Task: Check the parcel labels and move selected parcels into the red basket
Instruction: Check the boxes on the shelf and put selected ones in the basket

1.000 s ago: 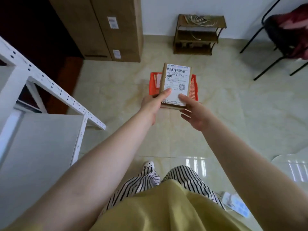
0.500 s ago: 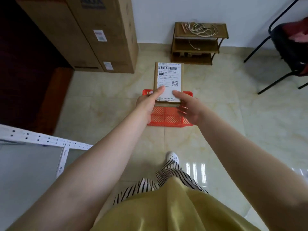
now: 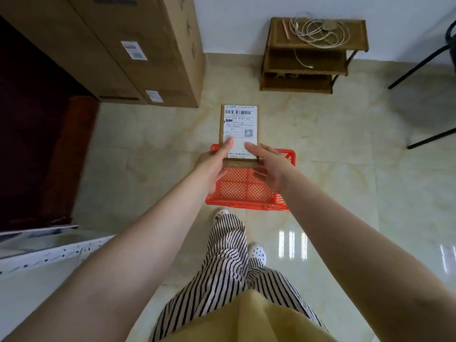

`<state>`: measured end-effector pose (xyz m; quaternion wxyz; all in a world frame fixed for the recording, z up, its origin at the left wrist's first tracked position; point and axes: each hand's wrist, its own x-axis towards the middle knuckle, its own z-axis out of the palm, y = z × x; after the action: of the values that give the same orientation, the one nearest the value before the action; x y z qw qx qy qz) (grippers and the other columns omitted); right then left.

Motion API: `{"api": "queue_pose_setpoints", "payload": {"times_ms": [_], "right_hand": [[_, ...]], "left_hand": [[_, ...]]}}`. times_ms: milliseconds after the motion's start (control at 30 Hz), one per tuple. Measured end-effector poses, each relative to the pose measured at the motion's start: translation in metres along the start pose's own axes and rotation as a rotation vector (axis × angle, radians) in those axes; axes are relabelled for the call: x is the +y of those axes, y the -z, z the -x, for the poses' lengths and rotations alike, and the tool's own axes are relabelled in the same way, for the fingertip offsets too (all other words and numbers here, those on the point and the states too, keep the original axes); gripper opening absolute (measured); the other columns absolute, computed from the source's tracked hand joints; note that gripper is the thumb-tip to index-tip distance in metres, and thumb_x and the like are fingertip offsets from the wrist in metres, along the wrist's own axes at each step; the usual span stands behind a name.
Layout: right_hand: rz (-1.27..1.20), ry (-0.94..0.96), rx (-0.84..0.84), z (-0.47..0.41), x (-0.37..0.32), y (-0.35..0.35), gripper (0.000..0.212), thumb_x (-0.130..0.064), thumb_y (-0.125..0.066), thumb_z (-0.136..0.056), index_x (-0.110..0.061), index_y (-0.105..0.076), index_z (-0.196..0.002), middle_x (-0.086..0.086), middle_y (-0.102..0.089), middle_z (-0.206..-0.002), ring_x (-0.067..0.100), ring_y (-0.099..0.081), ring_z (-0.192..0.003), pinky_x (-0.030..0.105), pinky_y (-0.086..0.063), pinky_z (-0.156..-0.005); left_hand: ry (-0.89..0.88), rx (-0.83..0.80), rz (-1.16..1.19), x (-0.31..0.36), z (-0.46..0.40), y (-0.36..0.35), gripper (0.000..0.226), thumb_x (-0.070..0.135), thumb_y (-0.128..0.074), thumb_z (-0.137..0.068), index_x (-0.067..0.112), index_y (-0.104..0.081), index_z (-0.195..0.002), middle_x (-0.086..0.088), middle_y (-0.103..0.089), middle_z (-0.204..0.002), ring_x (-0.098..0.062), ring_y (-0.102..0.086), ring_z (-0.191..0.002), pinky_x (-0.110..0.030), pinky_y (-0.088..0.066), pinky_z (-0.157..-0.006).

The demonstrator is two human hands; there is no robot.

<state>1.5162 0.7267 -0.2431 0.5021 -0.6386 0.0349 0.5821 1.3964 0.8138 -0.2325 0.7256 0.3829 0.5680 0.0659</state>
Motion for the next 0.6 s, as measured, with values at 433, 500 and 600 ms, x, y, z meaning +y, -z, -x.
{"api": "queue_pose_setpoints", "payload": {"times_ms": [433, 500, 600], "right_hand": [[-0.134, -0.295, 0.1, -0.266, 0.152, 0.038, 0.067, -0.022, -0.078, -0.082, -0.029, -0.05, -0.142, 0.009, -0.078, -0.099, 0.036, -0.075, -0.089, 0.058, -0.057, -0.087], [-0.12, -0.315, 0.111, -0.316, 0.194, 0.051, 0.061, -0.021, -0.076, -0.084, -0.029, -0.053, -0.139, 0.008, -0.078, -0.096, 0.036, -0.074, -0.088, 0.058, -0.057, -0.087], [-0.047, -0.295, 0.12, -0.385, 0.247, 0.063, 0.052, -0.024, -0.074, -0.086, -0.028, -0.057, -0.136, 0.009, -0.077, -0.102, 0.034, -0.074, -0.087, 0.054, -0.058, -0.086]], "left_hand": [[0.125, 0.254, -0.258, -0.145, -0.266, 0.004, 0.034, 0.04, -0.073, -0.082, 0.025, -0.07, -0.113, 0.005, -0.075, -0.094, -0.017, -0.072, -0.078, -0.033, -0.059, -0.075], [0.153, 0.272, -0.274, -0.186, -0.314, 0.005, 0.033, 0.039, -0.071, -0.085, 0.025, -0.069, -0.114, 0.007, -0.074, -0.092, -0.014, -0.071, -0.075, -0.027, -0.055, -0.068], [0.18, 0.323, -0.293, -0.243, -0.381, 0.008, 0.036, 0.038, -0.07, -0.085, 0.021, -0.068, -0.116, 0.0, -0.074, -0.106, -0.018, -0.07, -0.082, -0.03, -0.055, -0.075]]}}
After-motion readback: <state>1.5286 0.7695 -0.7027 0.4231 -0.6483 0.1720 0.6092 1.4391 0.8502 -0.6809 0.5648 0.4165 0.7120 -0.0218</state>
